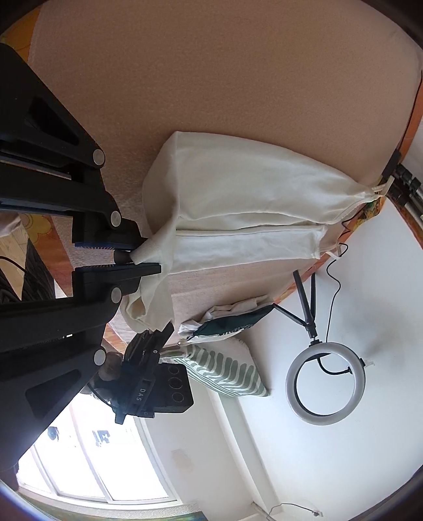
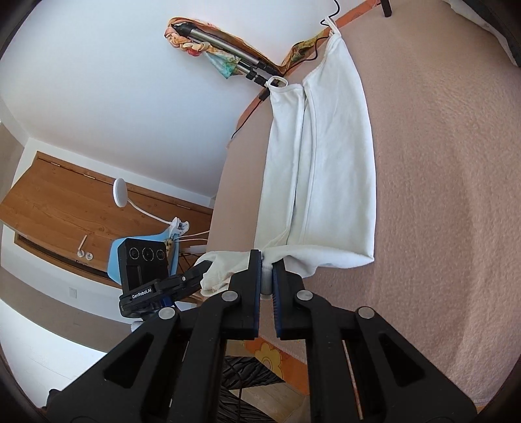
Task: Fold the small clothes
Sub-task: 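Lift the hem with both grippers and fold it up toward the straps, then release, then withdraw both open grippers from the folded hem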
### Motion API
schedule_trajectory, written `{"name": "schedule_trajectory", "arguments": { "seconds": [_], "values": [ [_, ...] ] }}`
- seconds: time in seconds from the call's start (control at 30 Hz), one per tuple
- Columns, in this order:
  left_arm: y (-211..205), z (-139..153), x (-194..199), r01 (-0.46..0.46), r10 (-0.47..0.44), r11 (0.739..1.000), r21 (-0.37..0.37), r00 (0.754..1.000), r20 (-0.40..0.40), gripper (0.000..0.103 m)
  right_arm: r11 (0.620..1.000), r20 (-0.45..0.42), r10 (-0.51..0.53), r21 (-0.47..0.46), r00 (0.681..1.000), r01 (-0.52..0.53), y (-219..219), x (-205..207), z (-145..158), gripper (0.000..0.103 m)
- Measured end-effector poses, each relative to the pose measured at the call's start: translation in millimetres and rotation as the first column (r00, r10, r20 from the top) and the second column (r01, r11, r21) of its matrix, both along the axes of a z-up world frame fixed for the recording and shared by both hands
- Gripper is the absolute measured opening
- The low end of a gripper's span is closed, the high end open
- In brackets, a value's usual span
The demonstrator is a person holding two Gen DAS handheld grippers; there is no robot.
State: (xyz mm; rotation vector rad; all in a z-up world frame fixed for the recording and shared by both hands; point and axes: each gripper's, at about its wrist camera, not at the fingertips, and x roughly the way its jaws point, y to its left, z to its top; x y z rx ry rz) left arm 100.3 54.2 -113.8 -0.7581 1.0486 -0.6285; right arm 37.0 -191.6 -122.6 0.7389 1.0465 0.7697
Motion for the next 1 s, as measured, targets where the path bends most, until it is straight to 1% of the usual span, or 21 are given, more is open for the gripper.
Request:
{"name": "schedule_trajectory", "arguments": {
  "seconds": [0.17,0.33,0.4,0.47,0.67,0.77,0.8,0.83,0.87,0.9,0.93,1.0],
  "values": [
    [2,-2,31,-0.017,0.017,1.000,0.023,1.000,-0.004,0.005,0.999,-0.004,-0.025,-0.021,1.000,0.025,2,32,-2,0.008],
    [0,-14,56,-0.027,0.028,0.998,0.065,0.999,-0.024,0.005,0.997,-0.048,-0.063,-0.050,0.997,0.060,4,61,-18,0.008],
    [2,-21,63,-0.037,0.040,0.997,0.069,0.999,-0.036,0.005,0.995,-0.065,-0.073,-0.065,0.995,0.069,4,69,-25,0.008],
    [3,-27,69,-0.039,0.043,0.997,0.070,0.998,-0.050,0.005,0.994,-0.084,-0.085,-0.070,0.993,0.079,6,76,-32,0.008],
    [-1,-39,79,-0.017,0.023,0.995,0.101,0.998,-0.055,0.005,0.990,-0.123,-0.103,-0.108,0.987,0.090,8,86,-48,0.008],
    [-1,-40,83,-0.017,0.025,0.991,0.131,0.998,-0.058,0.006,0.988,-0.137,-0.117,-0.119,0.984,0.101,5,89,-50,0.008],
    [-2,-38,85,-0.012,0.019,0.991,0.130,0.998,-0.053,0.009,0.988,-0.136,-0.118,-0.114,0.984,0.103,3,89,-50,0.008],
    [-2,-35,87,-0.011,0.018,0.989,0.149,0.999,-0.044,0.010,0.988,-0.135,-0.116,-0.117,0.984,0.100,2,89,-48,0.013],
    [-2,-30,89,-0.011,0.016,0.985,0.170,0.999,-0.030,0.010,0.988,-0.131,-0.114,-0.119,0.985,0.099,1,89,-47,0.024],
    [-2,-25,89,-0.011,0.013,0.984,0.178,1.000,-0.009,0.010,0.988,-0.121,-0.112,-0.116,0.986,0.098,-2,88,-44,0.029],
    [-1,-19,89,-0.019,0.018,0.983,0.183,1.000,0.012,0.014,0.987,-0.107,-0.120,-0.121,0.987,0.107,-5,86,-40,0.035],
    [2,-8,86,-0.043,0.034,0.977,0.211,0.999,0.042,0.023,0.982,-0.075,-0.131,-0.149,0.989,0.119,-10,81,-30,0.035]
  ]
}}
